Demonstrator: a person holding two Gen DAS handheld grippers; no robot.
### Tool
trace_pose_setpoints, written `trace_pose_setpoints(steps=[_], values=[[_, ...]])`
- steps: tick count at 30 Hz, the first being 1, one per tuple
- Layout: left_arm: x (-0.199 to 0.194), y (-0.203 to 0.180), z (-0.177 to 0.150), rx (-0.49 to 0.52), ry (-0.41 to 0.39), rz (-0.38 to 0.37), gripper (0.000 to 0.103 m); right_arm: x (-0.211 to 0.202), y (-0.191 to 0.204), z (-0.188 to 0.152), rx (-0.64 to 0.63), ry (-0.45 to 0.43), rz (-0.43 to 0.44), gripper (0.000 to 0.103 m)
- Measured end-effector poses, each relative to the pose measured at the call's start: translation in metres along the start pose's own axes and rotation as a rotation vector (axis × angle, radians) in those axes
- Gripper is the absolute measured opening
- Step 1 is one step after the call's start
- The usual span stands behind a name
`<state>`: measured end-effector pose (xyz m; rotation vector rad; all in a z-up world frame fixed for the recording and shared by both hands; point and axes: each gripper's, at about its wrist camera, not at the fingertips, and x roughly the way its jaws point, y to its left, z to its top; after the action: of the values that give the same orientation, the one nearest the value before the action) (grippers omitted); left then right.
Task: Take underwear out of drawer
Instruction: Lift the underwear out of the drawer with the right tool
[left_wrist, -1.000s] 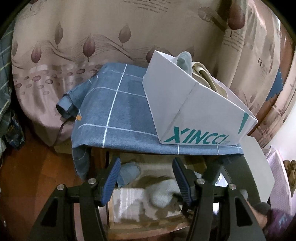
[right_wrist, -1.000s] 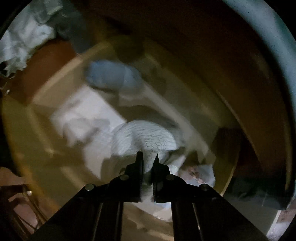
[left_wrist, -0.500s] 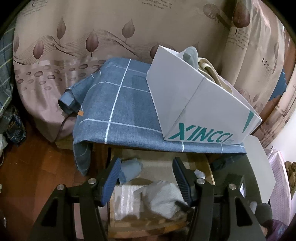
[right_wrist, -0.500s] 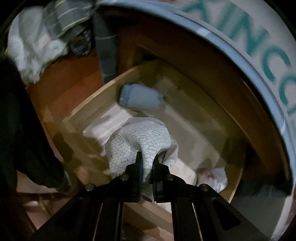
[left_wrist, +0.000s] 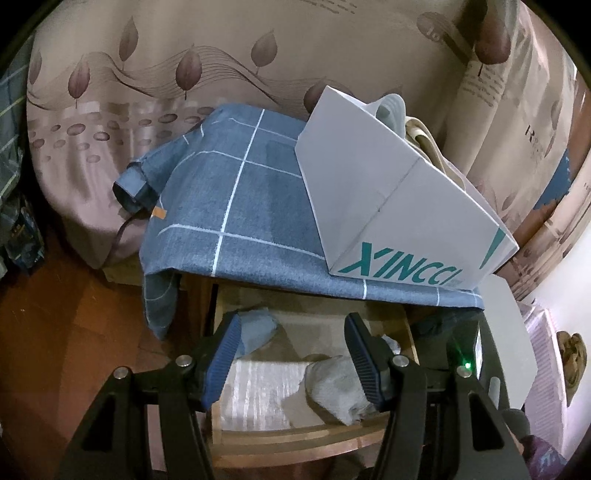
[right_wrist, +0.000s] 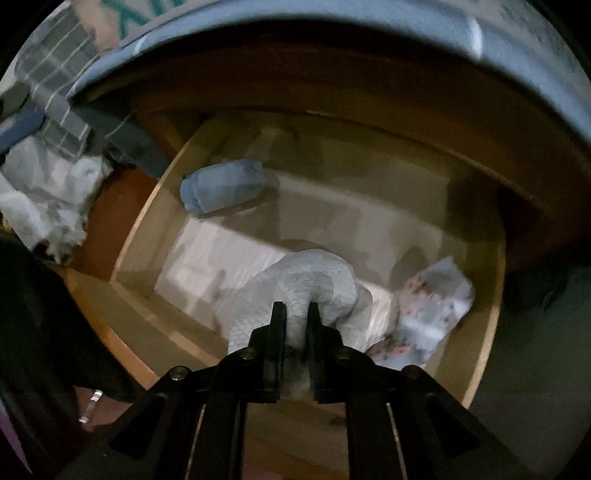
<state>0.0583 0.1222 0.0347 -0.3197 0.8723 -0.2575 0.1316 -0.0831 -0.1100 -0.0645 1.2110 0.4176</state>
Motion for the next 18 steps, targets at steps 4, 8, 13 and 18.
trace_pose_setpoints(steps=[4, 8, 13, 18], values=[[-0.001, 0.002, 0.000, -0.014, 0.003, -0.015, 0.060, -0.002, 0.002, 0.003, -0.015, 0.000, -0.010, 0.077], [0.000, 0.004, 0.001, -0.027, 0.007, -0.029, 0.060, 0.007, 0.015, 0.009, -0.089, 0.044, -0.062, 0.077], [0.000, 0.005, 0.001, -0.033, 0.010, -0.036, 0.060, 0.038, 0.017, 0.015, -0.068, 0.138, -0.088, 0.077], [0.003, 0.007, 0.001, -0.047, 0.021, -0.039, 0.060, 0.058, 0.018, 0.018, -0.031, 0.190, -0.084, 0.077]])
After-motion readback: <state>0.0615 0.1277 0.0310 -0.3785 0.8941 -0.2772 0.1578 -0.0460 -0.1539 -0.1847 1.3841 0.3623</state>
